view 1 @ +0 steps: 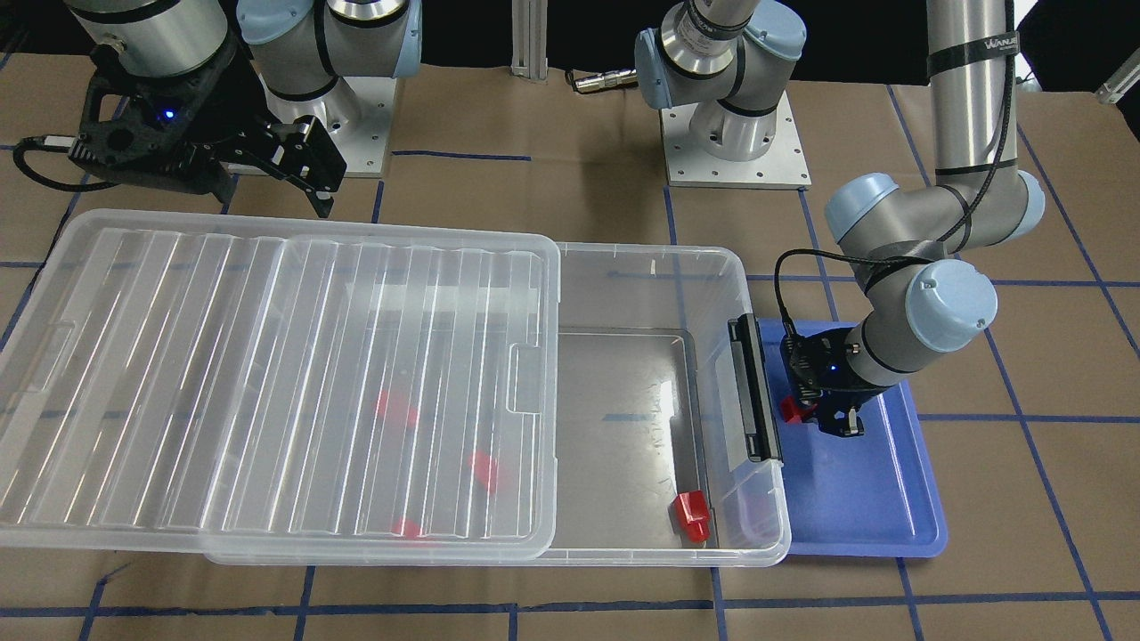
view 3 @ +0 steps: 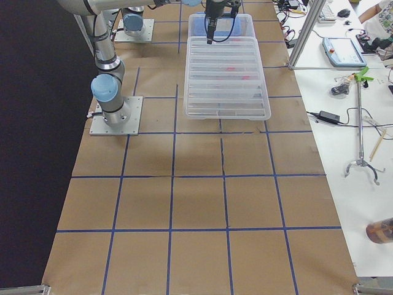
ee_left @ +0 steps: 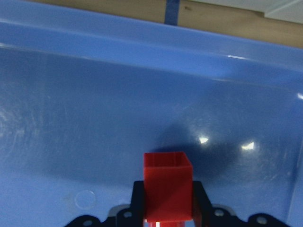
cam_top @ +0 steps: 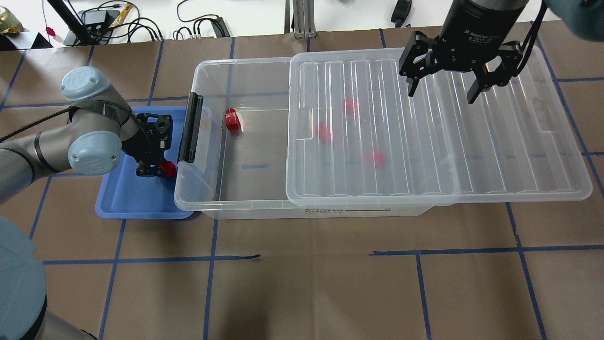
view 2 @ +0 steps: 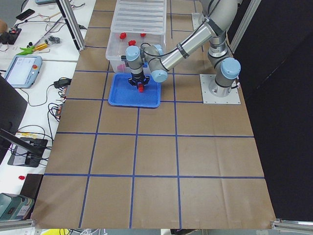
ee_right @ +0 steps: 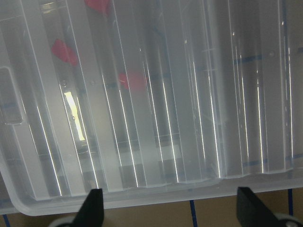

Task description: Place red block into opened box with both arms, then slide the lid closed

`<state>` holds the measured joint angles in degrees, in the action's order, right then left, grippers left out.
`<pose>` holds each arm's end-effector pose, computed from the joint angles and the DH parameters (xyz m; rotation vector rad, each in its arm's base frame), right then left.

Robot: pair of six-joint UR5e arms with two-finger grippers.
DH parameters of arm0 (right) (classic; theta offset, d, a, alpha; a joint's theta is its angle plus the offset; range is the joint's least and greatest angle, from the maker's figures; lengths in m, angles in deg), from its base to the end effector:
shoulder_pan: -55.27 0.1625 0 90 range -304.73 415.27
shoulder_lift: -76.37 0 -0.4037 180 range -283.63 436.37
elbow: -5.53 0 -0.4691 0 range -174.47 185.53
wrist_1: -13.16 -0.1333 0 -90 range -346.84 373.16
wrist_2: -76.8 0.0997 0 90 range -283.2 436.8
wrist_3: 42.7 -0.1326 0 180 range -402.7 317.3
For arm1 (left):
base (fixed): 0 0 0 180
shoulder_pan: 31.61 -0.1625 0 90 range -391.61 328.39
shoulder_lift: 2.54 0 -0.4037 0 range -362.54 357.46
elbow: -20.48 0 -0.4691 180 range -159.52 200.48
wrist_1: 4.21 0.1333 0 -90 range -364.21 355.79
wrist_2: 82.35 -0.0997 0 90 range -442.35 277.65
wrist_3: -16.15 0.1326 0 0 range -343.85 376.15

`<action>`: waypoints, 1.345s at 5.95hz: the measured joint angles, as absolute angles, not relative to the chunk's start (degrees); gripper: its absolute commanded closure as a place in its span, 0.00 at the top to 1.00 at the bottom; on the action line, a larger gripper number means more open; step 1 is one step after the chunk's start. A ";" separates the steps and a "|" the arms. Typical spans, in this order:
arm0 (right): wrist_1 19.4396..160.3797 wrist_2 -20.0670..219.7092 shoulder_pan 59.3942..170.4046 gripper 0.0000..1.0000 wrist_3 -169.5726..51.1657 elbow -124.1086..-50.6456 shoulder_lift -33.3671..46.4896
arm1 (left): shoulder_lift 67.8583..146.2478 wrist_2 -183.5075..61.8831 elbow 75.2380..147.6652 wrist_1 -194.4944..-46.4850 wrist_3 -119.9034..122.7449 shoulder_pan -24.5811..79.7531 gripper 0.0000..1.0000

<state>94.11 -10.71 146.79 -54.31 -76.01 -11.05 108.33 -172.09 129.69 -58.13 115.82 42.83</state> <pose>0.1543 -0.5731 0.4761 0.2748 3.0912 0.0930 0.0301 -0.6071 0.0985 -2.0628 -2.2869 -0.0517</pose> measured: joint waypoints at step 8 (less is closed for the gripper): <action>94.04 -11.60 147.14 1.00 -54.33 -76.03 -11.15 | 96.88 -170.90 111.88 -83.48 92.63 63.08 0.00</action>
